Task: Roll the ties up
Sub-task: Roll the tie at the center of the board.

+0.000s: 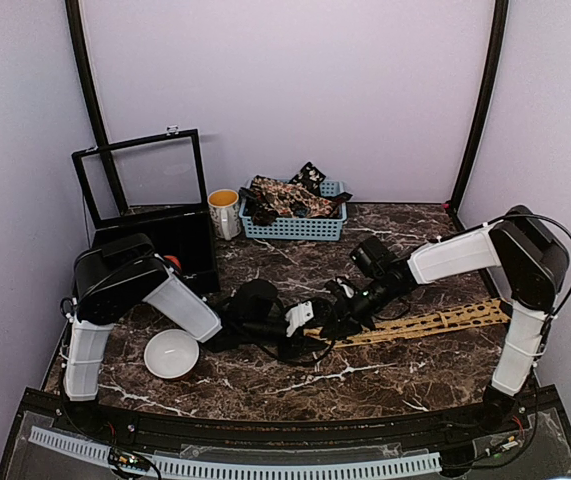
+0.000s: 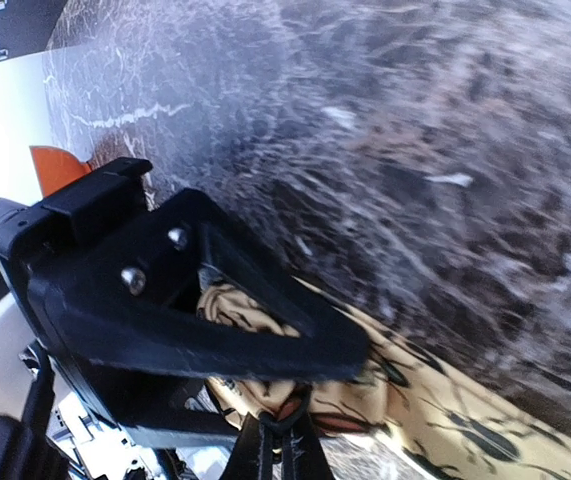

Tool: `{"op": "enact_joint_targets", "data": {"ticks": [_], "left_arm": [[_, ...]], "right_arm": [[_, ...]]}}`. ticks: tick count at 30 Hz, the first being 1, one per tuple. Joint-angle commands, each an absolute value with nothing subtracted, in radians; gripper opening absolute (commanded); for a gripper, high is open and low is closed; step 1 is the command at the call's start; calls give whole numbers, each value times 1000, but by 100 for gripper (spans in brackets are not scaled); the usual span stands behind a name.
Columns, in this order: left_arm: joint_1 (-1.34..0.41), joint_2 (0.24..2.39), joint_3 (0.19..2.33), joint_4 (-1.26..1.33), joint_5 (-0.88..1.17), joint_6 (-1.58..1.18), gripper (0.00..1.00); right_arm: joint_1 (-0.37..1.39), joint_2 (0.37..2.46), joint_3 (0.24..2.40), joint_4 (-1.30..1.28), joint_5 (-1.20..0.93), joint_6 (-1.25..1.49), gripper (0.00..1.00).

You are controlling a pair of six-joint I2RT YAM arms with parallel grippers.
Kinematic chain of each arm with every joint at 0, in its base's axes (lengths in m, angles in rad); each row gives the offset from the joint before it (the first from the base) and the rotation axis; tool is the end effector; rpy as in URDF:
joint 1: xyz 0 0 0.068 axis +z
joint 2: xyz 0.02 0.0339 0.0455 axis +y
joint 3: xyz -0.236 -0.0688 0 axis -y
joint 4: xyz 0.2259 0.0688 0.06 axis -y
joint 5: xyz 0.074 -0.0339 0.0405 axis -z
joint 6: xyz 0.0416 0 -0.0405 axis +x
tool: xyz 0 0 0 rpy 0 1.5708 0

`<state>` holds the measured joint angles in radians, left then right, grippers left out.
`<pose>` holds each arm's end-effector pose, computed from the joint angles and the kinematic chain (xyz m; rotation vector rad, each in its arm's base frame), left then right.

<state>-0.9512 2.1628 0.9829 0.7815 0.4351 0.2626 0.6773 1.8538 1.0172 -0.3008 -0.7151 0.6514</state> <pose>0.2158 -0.3327 0.0800 1.3909 1.4852 -0.8702 0.2370 0.2256 0.1169 0.2649 -2.7792 -1.1961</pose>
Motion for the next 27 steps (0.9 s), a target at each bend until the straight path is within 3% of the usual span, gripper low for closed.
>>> {"op": "enact_joint_targets", "data": {"ticks": [1,9,14,19,27], "left_arm": [[-943,2163,936,603,390,273,37],[-941,2162,935,608,394,271,40],[-934,2127,891,725,406,227,61],[-921,2087,838,901,434,159,67],[-920,2133,878,974,452,135,80]], "right_arm": [[617,1818,965,-365,-671,600,0],[580,1844,939,-392,-650,541,0],[572,1880,935,-401,-631,517,0],[562,1905,915,-407,-615,498,0],[555,1910,915,-408,-628,488,0]]}}
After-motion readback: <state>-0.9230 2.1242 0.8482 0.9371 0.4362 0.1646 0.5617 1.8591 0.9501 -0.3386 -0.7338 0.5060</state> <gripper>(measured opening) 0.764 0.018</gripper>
